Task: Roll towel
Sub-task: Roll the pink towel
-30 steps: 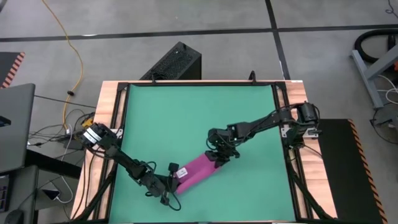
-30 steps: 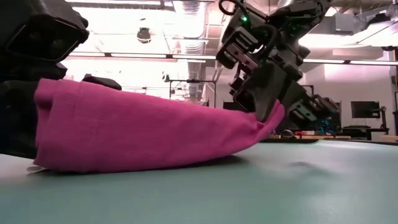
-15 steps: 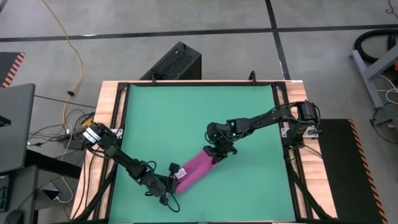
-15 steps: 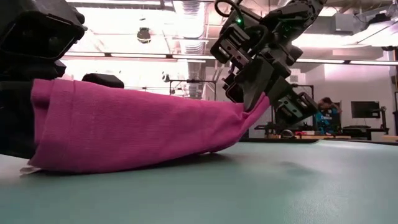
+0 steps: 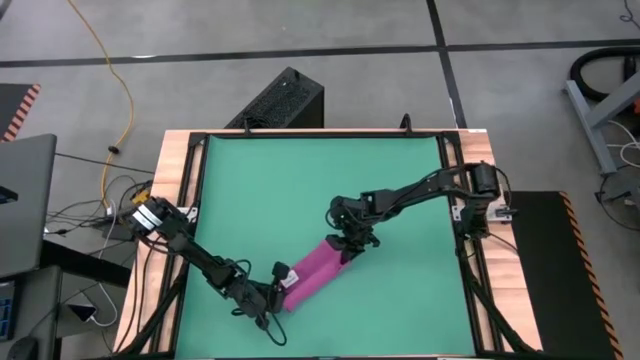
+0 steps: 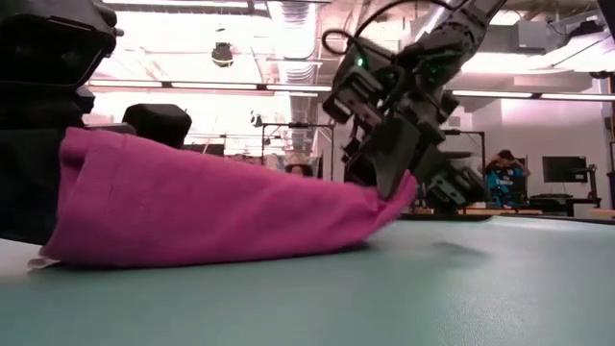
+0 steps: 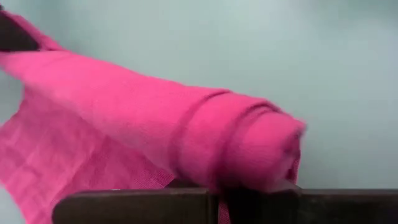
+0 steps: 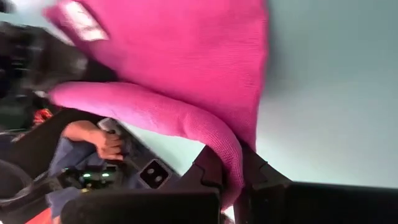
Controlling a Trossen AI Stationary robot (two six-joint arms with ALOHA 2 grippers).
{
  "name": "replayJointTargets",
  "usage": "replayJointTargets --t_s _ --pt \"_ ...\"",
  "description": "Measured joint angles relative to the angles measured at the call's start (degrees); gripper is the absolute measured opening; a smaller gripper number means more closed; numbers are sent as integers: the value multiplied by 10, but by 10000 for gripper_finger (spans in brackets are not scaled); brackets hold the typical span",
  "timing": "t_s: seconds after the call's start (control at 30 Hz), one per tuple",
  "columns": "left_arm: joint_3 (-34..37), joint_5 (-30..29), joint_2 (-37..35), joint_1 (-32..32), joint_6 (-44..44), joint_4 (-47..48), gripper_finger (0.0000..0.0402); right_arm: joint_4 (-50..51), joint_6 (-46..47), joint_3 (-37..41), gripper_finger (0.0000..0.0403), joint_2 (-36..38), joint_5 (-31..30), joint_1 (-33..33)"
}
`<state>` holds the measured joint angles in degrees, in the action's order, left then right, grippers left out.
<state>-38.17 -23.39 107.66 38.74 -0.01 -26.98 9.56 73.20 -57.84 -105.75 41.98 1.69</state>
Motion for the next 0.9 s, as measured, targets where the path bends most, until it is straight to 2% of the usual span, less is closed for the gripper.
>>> replayJointTargets --t_s 0.27,0.4,0.67,0.9 --pt "2 -11 -63 1 13 88 0 -21 -29 -1 20 -4 -1 1" --pt "3 -49 -114 8 10 168 0 -23 -46 -13 20 -2 -1 -3" --pt "2 -117 -218 21 14 238 0 -21 -58 -13 20 -2 -7 -3" --pt "2 -127 -218 -15 139 230 0 -25 -53 -13 20 -2 -5 -1"
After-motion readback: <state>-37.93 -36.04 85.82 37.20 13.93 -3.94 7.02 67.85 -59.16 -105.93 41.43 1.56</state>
